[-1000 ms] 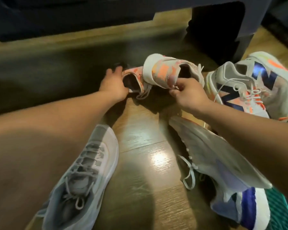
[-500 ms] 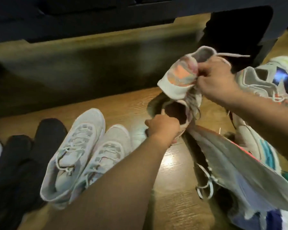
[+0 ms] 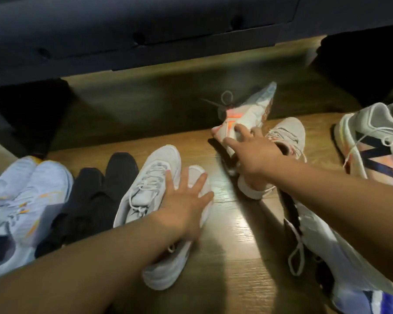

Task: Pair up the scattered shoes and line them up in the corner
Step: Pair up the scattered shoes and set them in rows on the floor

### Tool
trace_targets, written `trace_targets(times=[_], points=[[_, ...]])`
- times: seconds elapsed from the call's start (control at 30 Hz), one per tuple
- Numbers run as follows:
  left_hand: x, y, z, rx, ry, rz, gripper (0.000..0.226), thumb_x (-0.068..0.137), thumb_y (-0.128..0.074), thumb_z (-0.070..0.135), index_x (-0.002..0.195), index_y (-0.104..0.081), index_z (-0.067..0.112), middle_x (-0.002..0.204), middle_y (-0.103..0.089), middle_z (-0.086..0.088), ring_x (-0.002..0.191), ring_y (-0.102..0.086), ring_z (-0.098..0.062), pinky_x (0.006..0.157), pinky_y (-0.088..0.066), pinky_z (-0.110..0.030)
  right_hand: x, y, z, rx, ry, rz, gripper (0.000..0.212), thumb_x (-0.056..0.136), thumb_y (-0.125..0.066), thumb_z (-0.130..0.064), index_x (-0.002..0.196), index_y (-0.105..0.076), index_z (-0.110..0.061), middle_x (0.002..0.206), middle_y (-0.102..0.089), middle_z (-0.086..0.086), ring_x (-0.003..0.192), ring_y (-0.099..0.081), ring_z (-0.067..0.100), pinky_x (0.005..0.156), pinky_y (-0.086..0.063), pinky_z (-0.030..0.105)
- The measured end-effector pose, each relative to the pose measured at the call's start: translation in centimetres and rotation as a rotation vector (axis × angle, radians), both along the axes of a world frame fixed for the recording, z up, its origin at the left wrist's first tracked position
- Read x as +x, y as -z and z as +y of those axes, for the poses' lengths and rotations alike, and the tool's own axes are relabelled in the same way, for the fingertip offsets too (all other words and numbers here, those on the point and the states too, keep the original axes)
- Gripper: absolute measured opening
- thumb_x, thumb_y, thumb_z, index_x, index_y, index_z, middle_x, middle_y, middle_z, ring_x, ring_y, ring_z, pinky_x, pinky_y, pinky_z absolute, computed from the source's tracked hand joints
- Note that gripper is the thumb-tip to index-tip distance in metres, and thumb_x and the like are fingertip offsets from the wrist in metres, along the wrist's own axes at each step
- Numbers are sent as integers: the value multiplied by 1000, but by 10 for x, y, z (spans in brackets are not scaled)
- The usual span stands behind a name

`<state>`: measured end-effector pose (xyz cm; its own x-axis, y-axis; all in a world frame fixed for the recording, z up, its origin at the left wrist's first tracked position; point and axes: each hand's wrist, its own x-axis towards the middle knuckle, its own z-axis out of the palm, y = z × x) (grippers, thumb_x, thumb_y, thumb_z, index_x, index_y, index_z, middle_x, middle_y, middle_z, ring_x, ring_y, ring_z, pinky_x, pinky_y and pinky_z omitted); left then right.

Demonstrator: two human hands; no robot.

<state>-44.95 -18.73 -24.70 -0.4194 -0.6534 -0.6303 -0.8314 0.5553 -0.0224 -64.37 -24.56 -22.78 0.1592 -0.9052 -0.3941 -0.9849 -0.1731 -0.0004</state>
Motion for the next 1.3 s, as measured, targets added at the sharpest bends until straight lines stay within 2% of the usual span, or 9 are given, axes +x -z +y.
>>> trace_targets(times=[0.23,0.37,0.43,0.53,0.67,0.8,1.0,1.17,1.3], points=[[-13,5,-41,-56,-413,42,101,79,-67,39,153,2,40,158,29,-6,137,24,-58,105,7,-77,-4,-5,6,9,-39,-50,124,65,-80,-13,148,6,-47,144,-29,10,109,-57,34,76,-54,38],[-6,1,-72,-113,-633,64,101,80,-59,58,154,6,34,163,12,-7,141,6,-57,109,-8,-73,-7,-10,24,-109,-134,-48,99,81,-69,-26,151,-2,-44,131,-41,6,111,-49,29,82,-47,38],[-1,-1,-79,-148,-678,47,103,78,-58,67,154,2,30,163,3,-8,142,-5,-54,110,-16,-67,-16,-11,38,-170,-48,-11,80,83,-65,-38,148,-18,-39,131,-41,6,119,-43,28,96,-41,42],[-4,-4,-95,-199,-749,-2,103,76,-60,68,154,-8,23,159,-12,-11,139,-18,-52,109,-22,-65,-33,-4,62,-209,73,20,50,89,-51,-49,132,-45,-27,120,-55,5,114,-46,27,95,-38,43],[-27,-13,-118,-340,-633,-58,89,83,-64,48,150,-20,11,154,-24,-18,137,-28,-49,109,-22,-67,-50,2,73,-140,116,-66,32,95,-45,-52,112,-58,-28,103,-60,1,96,-58,25,72,-45,35],[-74,-4,-127,-229,-470,318,83,74,-76,38,142,-34,16,137,-46,-10,124,-47,-34,105,-39,-54,-75,6,70,-121,271,-158,25,95,-50,-38,112,-59,-23,104,-62,11,94,-61,33,74,-49,36],[-105,-7,-109,48,-686,631,99,48,-86,43,135,-45,23,122,-59,0,111,-57,-25,97,-50,-42,-91,22,72,-139,352,-337,16,92,-55,-25,104,-57,-14,103,-60,14,92,-59,35,75,-45,36],[-103,-19,-40,-278,-409,509,58,78,-73,38,126,-47,17,109,-63,-4,100,-61,-28,81,-52,-36,-86,21,72,-263,386,-449,22,90,-59,-20,111,-63,-17,105,-56,10,93,-58,34,81,-45,37],[-84,-21,-12,-165,-302,301,43,87,-63,21,126,-48,12,120,-60,-12,110,-59,-32,91,-45,-38,-52,18,84,-108,234,-415,35,85,-59,-31,118,-62,-22,111,-58,7,103,-60,34,86,-48,39]])
